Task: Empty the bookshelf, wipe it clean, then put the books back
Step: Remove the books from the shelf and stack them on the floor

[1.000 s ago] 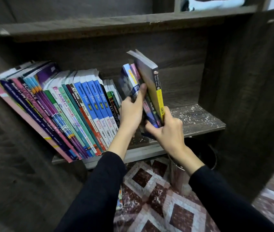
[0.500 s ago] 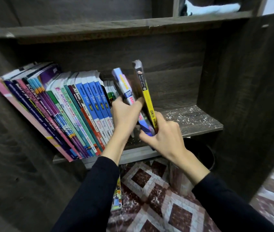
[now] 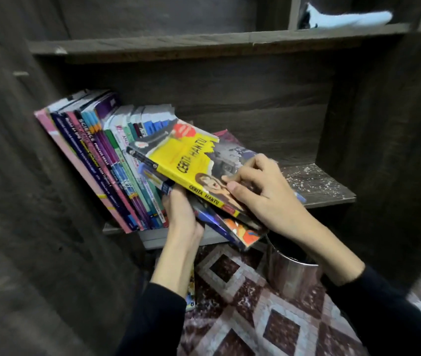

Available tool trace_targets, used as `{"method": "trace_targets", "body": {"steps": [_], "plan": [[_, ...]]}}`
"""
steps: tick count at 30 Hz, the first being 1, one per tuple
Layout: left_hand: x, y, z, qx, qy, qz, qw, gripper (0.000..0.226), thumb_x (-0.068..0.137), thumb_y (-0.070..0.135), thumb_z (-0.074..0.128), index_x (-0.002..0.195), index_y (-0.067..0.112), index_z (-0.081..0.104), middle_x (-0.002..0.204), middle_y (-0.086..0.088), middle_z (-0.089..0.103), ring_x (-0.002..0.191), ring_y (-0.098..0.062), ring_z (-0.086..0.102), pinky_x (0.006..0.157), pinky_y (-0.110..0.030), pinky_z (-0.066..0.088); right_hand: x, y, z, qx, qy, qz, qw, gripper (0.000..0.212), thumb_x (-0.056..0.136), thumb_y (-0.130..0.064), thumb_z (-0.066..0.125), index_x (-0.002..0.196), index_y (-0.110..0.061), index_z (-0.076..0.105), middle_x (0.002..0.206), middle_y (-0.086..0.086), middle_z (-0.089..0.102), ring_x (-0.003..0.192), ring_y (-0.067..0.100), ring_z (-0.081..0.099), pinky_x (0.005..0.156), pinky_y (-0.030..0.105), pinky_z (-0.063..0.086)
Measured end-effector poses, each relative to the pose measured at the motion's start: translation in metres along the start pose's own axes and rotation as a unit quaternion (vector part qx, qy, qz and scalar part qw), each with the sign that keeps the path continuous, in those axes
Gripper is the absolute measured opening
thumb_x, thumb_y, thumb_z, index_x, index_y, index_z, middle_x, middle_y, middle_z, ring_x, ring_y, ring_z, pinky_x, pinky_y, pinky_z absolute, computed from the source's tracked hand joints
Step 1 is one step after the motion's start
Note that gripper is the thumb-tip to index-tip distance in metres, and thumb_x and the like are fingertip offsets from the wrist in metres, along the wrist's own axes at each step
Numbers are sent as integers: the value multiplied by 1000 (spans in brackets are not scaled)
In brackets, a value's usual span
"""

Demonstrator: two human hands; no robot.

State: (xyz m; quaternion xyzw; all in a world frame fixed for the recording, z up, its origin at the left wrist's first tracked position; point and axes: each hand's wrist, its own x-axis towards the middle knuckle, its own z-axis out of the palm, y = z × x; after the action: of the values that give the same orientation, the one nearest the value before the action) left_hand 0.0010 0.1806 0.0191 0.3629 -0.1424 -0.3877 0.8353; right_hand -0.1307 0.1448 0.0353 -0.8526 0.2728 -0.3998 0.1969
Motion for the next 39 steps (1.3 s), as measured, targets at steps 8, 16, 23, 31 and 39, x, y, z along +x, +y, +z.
{"method": "trace_targets", "body": {"steps": [8, 16, 23, 31, 39], "plan": [[-29, 8, -54, -51, 18, -74, 996, 40, 96, 37, 34, 90, 11, 63, 87, -12, 68, 83, -29, 61, 80, -36, 47, 6, -3, 5, -62, -241, 173, 953, 90, 49, -94, 45, 117, -36, 39, 122, -6, 50, 110, 17, 51, 96, 34, 39], [-32, 20, -91, -16, 27, -41, 999, 21, 88, 15, 41, 72, 12, 54, 62, -4, 60, 53, -20, 57, 58, -27, 46, -5, -3, 27, 93, -209, 294, 928, 95, 47, -87, 57, 115, -21, 64, 113, -4, 67, 101, 16, 65, 91, 32, 49], [-36, 18, -100, 31, 20, -50, 998, 15, 86, 20, 49, 78, 12, 57, 66, -3, 63, 56, -21, 58, 60, -29, 45, -24, 4, 47, 294, -160, 381, 862, 67, 52, -52, 78, 102, -10, 62, 81, 4, 75, 65, 13, 70, 60, 23, 53], [-43, 16, -93, 69, -44, -44, 996, 20, 86, 31, 56, 86, 12, 63, 71, -4, 71, 62, -18, 67, 62, -29, 54, -22, 6, 39, 16, -120, 326, 938, 115, 25, -96, 56, 110, -18, 59, 107, 0, 66, 98, 21, 63, 90, 40, 51], [-37, -9, -86, 132, -79, -102, 983, 30, 64, 26, 76, 83, 6, 62, 72, -8, 69, 61, -18, 66, 65, -29, 51, -45, 32, 10, 268, -210, 426, 838, 57, 54, -56, 70, 90, -11, 70, 82, 6, 75, 67, 15, 71, 69, 25, 55]]}}
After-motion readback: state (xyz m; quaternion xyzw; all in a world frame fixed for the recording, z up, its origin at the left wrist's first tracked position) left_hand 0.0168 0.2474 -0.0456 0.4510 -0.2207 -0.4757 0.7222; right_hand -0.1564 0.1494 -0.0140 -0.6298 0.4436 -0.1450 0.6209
